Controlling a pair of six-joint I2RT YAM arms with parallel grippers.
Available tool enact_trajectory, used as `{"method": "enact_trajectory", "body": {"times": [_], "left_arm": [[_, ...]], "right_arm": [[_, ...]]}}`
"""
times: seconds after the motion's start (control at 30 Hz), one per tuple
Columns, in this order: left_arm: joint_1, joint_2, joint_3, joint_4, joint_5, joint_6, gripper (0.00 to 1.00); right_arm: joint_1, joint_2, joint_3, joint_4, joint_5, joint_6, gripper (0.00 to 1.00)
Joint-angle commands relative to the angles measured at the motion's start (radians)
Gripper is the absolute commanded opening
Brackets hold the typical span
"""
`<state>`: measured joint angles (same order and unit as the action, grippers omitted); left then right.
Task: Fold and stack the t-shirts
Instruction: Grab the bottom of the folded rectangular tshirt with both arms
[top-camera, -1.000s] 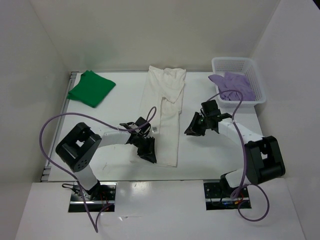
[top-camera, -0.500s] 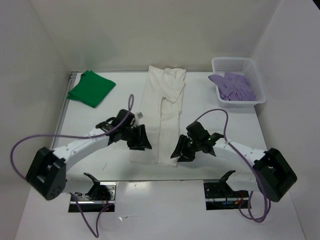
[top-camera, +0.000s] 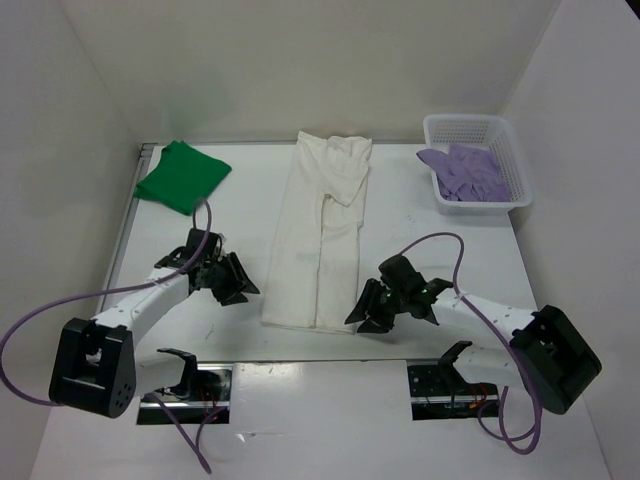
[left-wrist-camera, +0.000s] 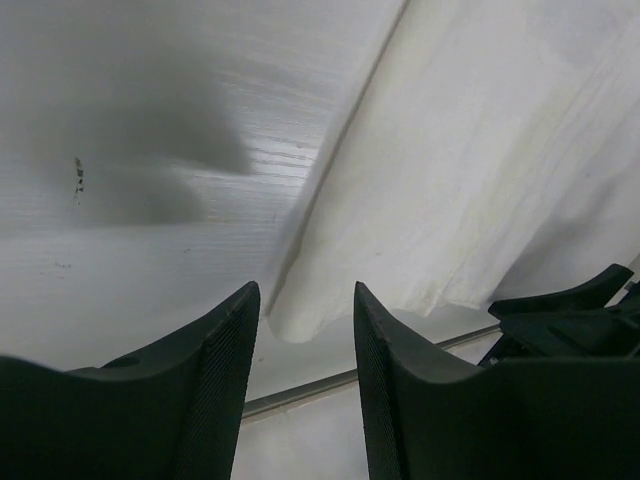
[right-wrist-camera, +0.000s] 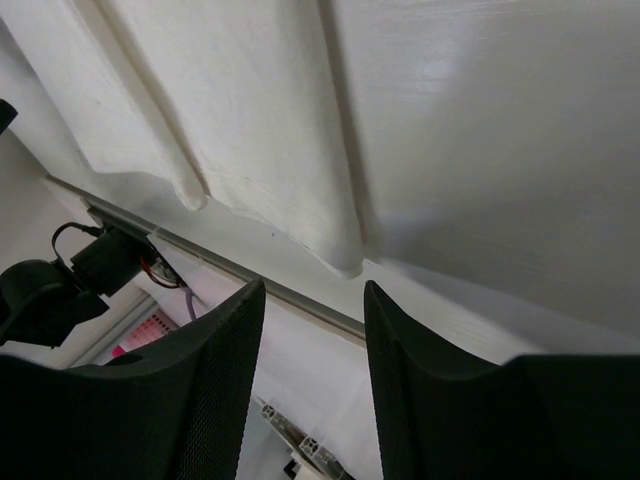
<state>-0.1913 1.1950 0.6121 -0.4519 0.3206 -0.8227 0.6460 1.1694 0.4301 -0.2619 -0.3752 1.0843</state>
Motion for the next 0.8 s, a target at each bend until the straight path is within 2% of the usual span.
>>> {"method": "enact_trajectory", "body": {"times": [0.0, 0.2, 0.33, 0.47, 0.5, 0.57, 0.63, 0.77], "left_arm": [[-0.016, 0.043, -0.041, 0.022, 0.012, -0.038, 0.50], [-0.086, 0.064, -0.083, 0.044, 0.003, -0.058, 0.50], [-0.086, 0.064, -0.143, 0.137, 0.055, -0.078, 0.58], [-0.105, 0.086, -0.143, 0.156, 0.066, -0.067, 0.58], [-0.105, 0.098, -0.143, 0.156, 0.066, -0.055, 0.56], [-0.114, 0.126, -0.134, 0.166, 0.066, -0.046, 0.46], [-0.123, 0.149, -0.124, 0.176, 0.077, -0.033, 0.42], [-0.149, 0.192, -0.097, 0.154, 0.101, -0.001, 0.26]], "right_arm": [[0.009, -0.001, -0.017, 0.075, -0.002, 0.014, 0.49], [0.009, 0.021, -0.017, 0.093, 0.021, 0.005, 0.43], [0.009, 0.073, -0.017, 0.122, 0.021, 0.005, 0.42], [0.009, 0.095, -0.017, 0.122, 0.021, -0.004, 0.41], [0.009, 0.095, -0.017, 0.131, 0.021, -0.004, 0.40], [0.009, 0.105, -0.017, 0.131, 0.021, -0.004, 0.36], [0.009, 0.116, -0.027, 0.131, 0.030, -0.004, 0.32], [0.009, 0.136, -0.027, 0.131, 0.039, -0.004, 0.26]]}}
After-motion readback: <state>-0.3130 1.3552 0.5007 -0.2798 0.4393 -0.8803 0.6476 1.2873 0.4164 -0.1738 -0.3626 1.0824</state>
